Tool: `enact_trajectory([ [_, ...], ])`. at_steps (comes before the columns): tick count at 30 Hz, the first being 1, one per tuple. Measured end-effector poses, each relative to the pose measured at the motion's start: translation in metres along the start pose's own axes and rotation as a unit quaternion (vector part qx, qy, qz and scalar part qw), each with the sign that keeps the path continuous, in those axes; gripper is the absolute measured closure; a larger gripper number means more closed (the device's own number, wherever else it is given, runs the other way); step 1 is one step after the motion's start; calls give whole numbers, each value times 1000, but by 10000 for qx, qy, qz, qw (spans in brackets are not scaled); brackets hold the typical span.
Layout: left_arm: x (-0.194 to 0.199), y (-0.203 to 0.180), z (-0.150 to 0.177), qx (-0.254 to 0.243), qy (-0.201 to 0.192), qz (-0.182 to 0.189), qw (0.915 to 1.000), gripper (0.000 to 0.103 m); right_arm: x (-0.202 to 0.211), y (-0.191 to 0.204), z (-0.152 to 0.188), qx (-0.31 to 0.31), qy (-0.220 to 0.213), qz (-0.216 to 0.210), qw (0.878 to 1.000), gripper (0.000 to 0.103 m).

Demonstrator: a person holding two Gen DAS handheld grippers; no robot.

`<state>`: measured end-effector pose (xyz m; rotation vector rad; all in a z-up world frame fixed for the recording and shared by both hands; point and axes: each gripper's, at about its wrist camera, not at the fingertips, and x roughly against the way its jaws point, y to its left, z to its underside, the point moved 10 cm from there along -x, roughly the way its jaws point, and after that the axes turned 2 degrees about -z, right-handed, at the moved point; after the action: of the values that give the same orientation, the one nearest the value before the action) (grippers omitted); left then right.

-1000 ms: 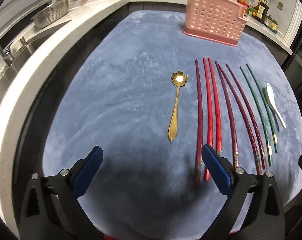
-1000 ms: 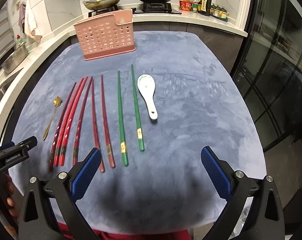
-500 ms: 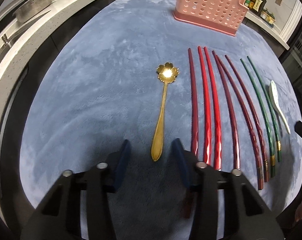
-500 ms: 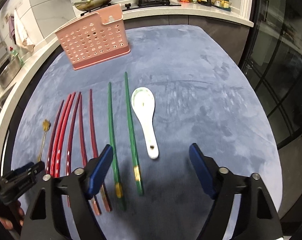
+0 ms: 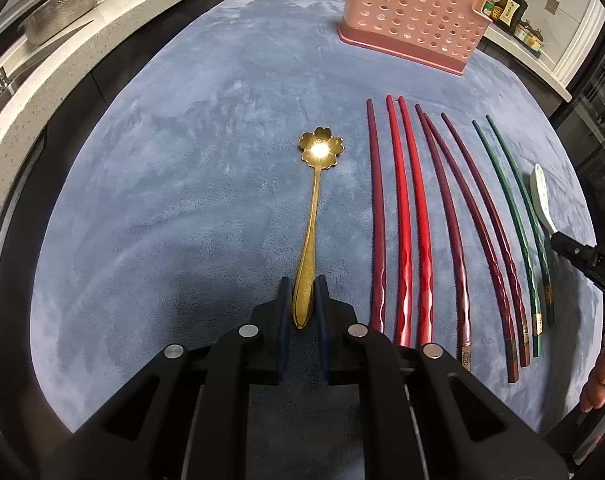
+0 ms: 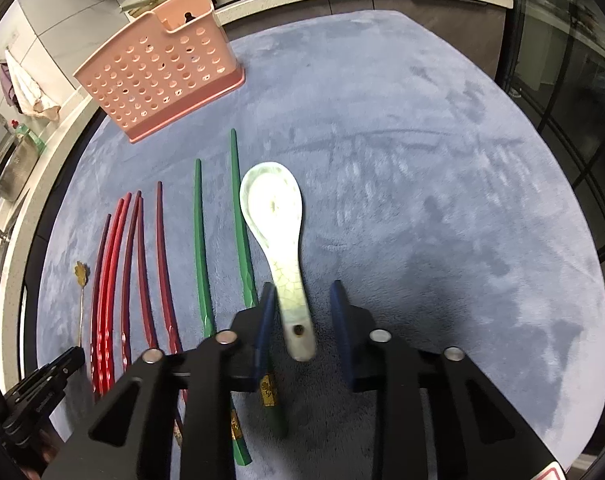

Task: Organize utensils
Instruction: 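Grasp the gold spoon with the left tool while the right tool grasps the white ceramic spoon, then lift both spoons and carry them over the pink basket with both tools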

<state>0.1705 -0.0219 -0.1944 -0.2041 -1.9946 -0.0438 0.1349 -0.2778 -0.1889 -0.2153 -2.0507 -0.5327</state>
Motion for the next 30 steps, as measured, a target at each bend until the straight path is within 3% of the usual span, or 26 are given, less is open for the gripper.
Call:
enact_trajectory([
  [14,6,-2,-2,39,-42,113,9999,93,9,4,1,123,-171,-180,9996,91],
  [30,71,-9,-40,-2,-828,332,9960,93,68,15,-22,311,-757,-141,9965,91],
])
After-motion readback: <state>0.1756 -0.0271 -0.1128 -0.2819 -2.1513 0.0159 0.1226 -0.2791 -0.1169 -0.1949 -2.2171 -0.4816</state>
